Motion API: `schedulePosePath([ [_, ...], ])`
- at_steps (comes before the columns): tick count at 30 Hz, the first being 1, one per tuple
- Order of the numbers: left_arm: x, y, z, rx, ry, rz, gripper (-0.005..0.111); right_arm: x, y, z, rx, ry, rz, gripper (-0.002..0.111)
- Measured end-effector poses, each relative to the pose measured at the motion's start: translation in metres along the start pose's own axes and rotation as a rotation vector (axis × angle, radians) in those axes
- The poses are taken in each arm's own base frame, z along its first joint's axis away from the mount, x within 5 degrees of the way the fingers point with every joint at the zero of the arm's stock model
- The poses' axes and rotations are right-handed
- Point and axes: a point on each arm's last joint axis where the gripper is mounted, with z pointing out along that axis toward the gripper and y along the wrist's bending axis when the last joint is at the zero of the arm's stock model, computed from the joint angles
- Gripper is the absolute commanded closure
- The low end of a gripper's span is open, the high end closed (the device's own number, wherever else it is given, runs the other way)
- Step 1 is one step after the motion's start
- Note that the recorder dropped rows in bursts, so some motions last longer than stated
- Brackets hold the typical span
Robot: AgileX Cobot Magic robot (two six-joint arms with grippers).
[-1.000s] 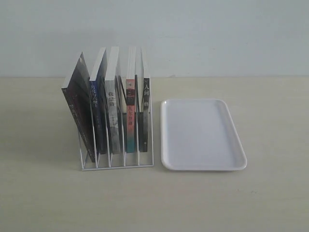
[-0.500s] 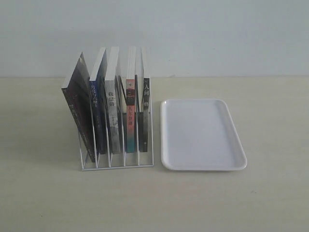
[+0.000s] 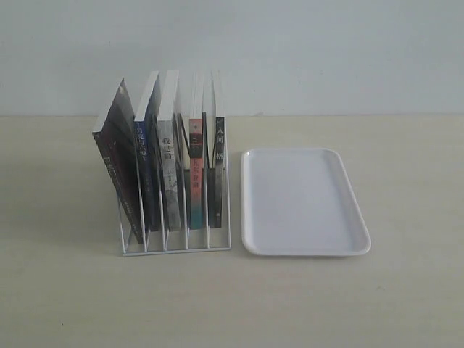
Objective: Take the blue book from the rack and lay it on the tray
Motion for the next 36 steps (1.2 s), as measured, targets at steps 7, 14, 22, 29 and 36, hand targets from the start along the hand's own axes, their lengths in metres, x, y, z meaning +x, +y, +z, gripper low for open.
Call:
schedulePosePath([
  [7,0.0,0.0,0.0,0.0,0.0,0.0,0.103,-0.014,-0.001,0.023,-0.001,0.0,0.022,0.108],
  [14,0.0,0.0,0.0,0.0,0.0,0.0,0.103,-0.017,-0.001,0.024,-0.001,-0.021,0.072,0.108],
  [22,0.0,0.0,0.0,0.0,0.0,0.0,0.103,0.001,0.005,0.049,-0.047,0.209,0.315,0.108],
  [29,0.0,0.0,0.0,0.0,0.0,0.0,0.103,0.014,0.035,0.096,-0.288,0.46,0.272,0.108],
  [36,0.0,0.0,0.0,0.0,0.0,0.0,0.103,-0.02,0.103,0.138,-0.611,0.474,0.17,0.109],
])
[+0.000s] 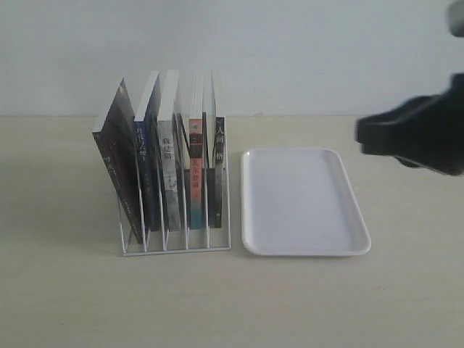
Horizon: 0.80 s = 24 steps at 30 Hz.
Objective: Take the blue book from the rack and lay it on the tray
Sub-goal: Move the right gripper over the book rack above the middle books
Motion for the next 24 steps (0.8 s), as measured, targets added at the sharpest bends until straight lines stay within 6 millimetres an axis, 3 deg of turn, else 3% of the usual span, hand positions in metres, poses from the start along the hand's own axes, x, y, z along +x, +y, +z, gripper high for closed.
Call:
schedulePosePath([
  [6,0.0,0.0,0.0,0.0,0.0,0.0,0.103,-0.043,0.059,0.053,-0.168,-0.017,-0.146,0.109],
  [11,0.0,0.0,0.0,0.0,0.0,0.0,0.103,-0.071,0.079,0.094,-0.202,-0.025,-0.083,0.109],
  [15,0.0,0.0,0.0,0.0,0.0,0.0,0.103,-0.082,0.084,0.12,-0.212,0.04,-0.072,0.109],
  [19,0.0,0.0,0.0,0.0,0.0,0.0,0.103,-0.082,0.088,0.135,-0.174,0.188,-0.169,0.109],
  [24,0.0,0.0,0.0,0.0,0.0,0.0,0.103,-0.079,0.099,0.129,-0.009,0.369,-0.388,0.109],
])
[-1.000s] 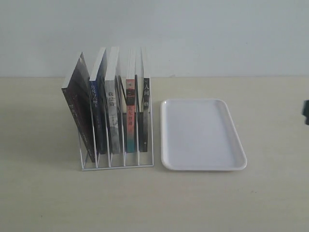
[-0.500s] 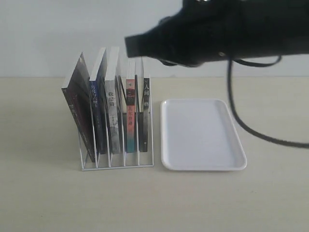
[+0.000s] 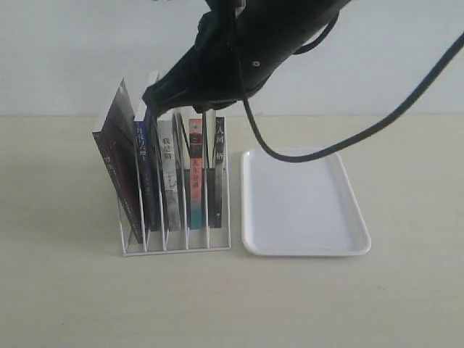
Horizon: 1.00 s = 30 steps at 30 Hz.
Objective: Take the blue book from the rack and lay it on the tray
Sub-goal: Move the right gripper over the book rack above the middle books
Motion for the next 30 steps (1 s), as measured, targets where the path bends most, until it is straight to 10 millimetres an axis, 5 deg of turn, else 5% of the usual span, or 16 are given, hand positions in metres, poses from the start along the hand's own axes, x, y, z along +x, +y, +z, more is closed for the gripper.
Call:
schedulePosePath([
  [10,0.0,0.0,0.0,0.0,0.0,0.0,0.103,-0.026,0.008,-0.018,0.136,0.063,0.238,0.109],
  [18,0.0,0.0,0.0,0.0,0.0,0.0,0.103,-0.05,0.007,0.014,0.167,0.121,0.291,0.105],
  [25,0.0,0.0,0.0,0.0,0.0,0.0,0.103,-0.056,-0.015,0.04,0.205,0.112,0.42,0.062],
  [30,0.0,0.0,0.0,0.0,0.0,0.0,0.103,-0.056,-0.018,0.052,0.203,0.095,0.452,0.075],
])
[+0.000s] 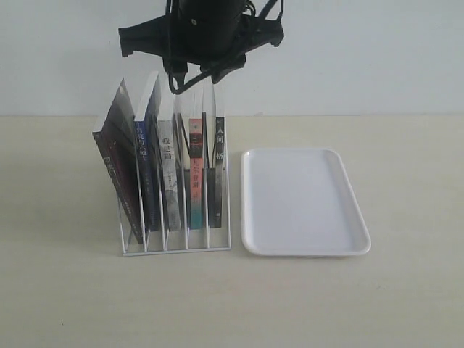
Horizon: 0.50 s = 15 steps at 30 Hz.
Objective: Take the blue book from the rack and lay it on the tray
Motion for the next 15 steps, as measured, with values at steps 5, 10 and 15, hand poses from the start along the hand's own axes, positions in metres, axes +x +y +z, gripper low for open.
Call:
schedulePosePath([
  [5,0.0,0.0,0.0,0.0,0.0,0.0,0.103,0.0,0.004,0.011,-0.019,-0.008,0.018,0.086],
  [10,0.0,0.0,0.0,0.0,0.0,0.0,0.103,0.003,0.005,0.018,-0.017,0.006,0.027,0.072],
  [15,0.0,0.0,0.0,0.0,0.0,0.0,0.103,0.005,0.005,0.028,-0.005,0.029,0.04,0.072],
])
